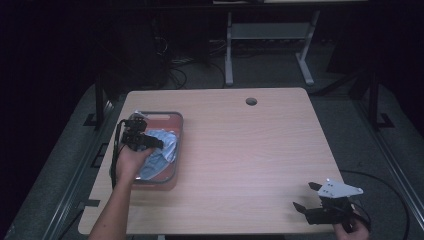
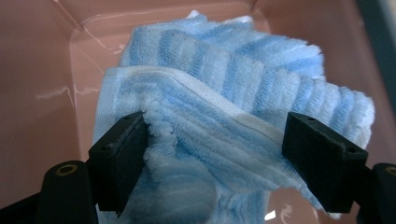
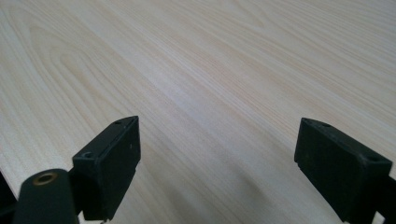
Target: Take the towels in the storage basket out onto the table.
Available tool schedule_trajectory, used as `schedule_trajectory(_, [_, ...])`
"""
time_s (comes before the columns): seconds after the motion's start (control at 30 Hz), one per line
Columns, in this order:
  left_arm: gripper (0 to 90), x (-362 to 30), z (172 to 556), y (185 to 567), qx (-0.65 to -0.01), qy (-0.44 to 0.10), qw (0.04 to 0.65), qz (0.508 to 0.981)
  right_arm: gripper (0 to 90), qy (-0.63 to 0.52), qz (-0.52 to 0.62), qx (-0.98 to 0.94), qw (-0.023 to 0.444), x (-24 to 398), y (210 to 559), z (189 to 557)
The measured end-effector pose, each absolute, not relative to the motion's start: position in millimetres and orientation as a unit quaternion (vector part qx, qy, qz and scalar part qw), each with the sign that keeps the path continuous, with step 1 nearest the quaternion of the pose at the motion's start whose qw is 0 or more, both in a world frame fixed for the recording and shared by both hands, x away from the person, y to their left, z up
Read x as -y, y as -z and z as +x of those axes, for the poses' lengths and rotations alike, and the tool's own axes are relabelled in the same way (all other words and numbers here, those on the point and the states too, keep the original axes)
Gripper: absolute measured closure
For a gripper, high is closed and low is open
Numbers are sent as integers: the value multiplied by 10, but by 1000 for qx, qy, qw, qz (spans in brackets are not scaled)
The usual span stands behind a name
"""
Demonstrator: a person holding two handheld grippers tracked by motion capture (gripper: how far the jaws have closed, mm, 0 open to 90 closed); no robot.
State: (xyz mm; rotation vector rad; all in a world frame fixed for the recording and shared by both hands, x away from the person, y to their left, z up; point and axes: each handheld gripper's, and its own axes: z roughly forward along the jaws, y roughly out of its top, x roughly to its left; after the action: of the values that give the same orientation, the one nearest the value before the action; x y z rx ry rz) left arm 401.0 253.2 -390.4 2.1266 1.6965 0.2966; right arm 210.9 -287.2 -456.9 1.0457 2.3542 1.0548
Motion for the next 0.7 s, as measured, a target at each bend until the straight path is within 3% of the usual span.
schedule_trajectory(0.3, [229,-2369,4112,4084,-589,-107,121,792,139,-375,367,-832,179,2874,4565,2107])
schedule_trajectory(0.7, [352,-2261,4213,4205,-585,-128,64,799,138,-375,358,-837,177,2817,4549,2095])
